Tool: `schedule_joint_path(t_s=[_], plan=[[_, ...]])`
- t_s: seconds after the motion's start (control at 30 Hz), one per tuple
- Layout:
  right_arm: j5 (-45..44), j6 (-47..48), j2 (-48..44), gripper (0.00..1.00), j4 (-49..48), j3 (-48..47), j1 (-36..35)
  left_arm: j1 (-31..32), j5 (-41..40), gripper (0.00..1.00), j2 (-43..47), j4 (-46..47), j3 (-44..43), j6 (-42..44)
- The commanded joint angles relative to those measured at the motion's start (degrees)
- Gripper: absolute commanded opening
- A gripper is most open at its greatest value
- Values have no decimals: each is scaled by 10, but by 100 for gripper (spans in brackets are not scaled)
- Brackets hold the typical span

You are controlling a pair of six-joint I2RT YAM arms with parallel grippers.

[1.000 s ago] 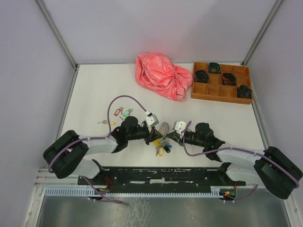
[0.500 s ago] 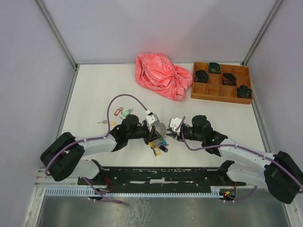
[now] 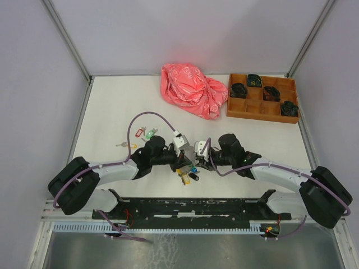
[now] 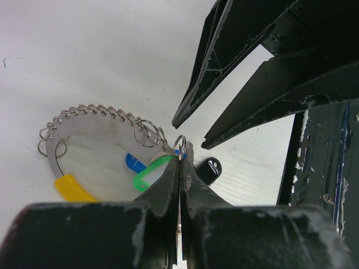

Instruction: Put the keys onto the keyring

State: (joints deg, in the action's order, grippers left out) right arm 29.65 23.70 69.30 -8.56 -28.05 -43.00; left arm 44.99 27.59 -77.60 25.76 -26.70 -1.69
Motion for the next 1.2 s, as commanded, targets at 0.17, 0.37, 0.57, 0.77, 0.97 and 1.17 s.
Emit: schedule_joint_path(t_s=[0.17,0.37,0.57,0.77,0.97,1.17], plan=[[32,11,38,36,-37,-37,1,5,15,3,18,17,-25,22],[42,17,54,27,-38,-39,1,6,16,3,18,15,-26,22],[39,16,48,5,-43,-33,1,8,10,3,23,5,-24,23],[31,2,24,1,-57,-12,1,6,-30,3,31,-16,-15,10],[28,-24,-7,1,-115,24,1,-4,-51,3,36,-21,3,-25],[10,-72,-17,1,-228,66,3,-6,-51,3,27,-25,8,-44]])
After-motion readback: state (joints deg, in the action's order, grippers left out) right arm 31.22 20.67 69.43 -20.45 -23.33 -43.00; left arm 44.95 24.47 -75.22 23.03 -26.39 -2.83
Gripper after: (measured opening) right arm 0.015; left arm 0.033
